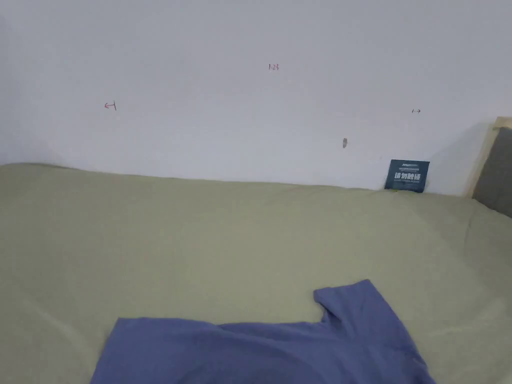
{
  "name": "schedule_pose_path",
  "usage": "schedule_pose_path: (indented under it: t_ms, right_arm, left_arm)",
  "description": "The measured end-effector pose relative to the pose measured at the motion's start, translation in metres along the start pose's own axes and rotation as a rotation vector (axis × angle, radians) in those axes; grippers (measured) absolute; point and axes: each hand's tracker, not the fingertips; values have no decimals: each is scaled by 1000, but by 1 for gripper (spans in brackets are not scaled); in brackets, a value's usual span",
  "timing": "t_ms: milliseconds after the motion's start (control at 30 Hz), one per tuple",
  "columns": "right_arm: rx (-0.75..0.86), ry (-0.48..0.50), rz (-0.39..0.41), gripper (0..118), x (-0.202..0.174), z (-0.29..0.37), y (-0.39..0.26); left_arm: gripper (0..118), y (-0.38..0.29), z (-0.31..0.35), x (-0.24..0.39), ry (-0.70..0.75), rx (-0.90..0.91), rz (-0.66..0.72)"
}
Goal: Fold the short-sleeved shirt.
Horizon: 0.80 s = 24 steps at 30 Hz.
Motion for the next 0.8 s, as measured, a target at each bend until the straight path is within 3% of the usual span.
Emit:
schedule_pose_path:
  t_ms: [33,67,100,133,167,267,367,500,567,600,633,667,767,800]
  right_arm:
    - [-13,-7,13,52,-1,3,3]
    - [-6,-27,50,76,-2,14,6]
    - [62,-42,77,81,-2,29,10]
    - [111,-42,91,81,-2,43,16]
    - [144,-40,86,81,-4,59,25]
    - [269,-54,39,81,-22,96,55]
    - [408,-2,-6,81,-57,113,74]
    - [518,-80,-39,80,-122,105,75]
    - [526,-137,-49,76,-151,92,67]
    - [519,-122,-43,60,-165,86,63]
    - [510,-91,-27,11,-173,81,56]
    - [517,-71,-18,1,-184,75,49]
    - [468,-104,20,1,-203,58,30]
    - [431,-63,31,1,-204,55,25]
  left_arm:
    - [14,0,5,2,7,17,6]
    - [26,2,18,3,5,69,25]
    - [50,5,35,7,12,106,51]
    - [86,11,51,9,18,138,58]
    - [99,20,66,12,15,176,51]
    - [101,50,102,35,43,315,8]
    - [101,66,110,82,79,393,-46]
    - [101,61,87,145,180,468,-57]
    - [94,52,74,174,186,486,-69]
    - [79,44,67,185,177,495,-73]
    - [33,37,62,194,168,501,-80]
    - [0,30,55,203,138,520,-106]
    - [0,19,40,214,153,475,-123]
    - [0,20,36,212,98,428,-139]
